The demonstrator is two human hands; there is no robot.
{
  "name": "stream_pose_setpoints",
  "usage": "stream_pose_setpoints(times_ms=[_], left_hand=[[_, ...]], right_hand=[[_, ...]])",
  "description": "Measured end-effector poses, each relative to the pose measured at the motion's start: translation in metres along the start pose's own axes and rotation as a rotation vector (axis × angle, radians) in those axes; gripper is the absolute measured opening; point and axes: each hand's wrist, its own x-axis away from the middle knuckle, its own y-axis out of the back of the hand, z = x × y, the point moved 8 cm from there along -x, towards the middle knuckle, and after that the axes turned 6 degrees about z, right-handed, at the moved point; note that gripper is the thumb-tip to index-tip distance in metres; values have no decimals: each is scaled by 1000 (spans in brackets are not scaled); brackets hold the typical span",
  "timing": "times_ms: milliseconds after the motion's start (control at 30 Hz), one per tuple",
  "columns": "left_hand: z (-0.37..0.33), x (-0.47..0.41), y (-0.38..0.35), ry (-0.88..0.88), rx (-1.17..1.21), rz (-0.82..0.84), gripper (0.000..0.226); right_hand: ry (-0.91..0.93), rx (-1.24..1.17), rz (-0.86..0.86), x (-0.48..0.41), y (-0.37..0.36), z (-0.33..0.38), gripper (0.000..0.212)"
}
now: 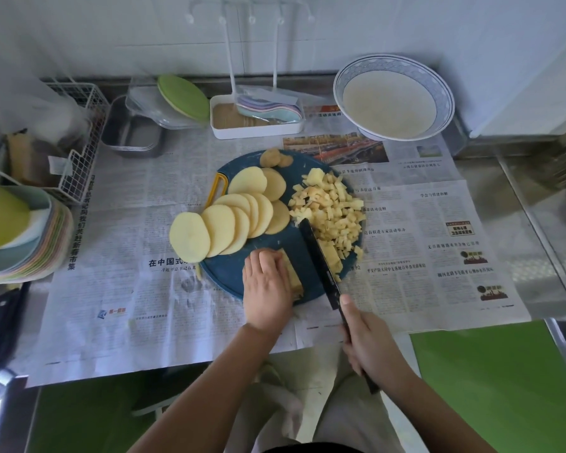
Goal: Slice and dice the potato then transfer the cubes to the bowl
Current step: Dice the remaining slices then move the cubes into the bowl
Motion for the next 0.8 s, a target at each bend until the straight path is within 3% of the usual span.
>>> stream_pose_setpoints(times_ms=[267, 800], left_hand=[[9, 1, 1, 92, 113, -9, 17], [3, 1, 2, 15, 34, -52, 13]], right_hand=[[123, 39, 87, 24, -21, 29, 61], [18, 332, 59, 20, -30, 26, 57]])
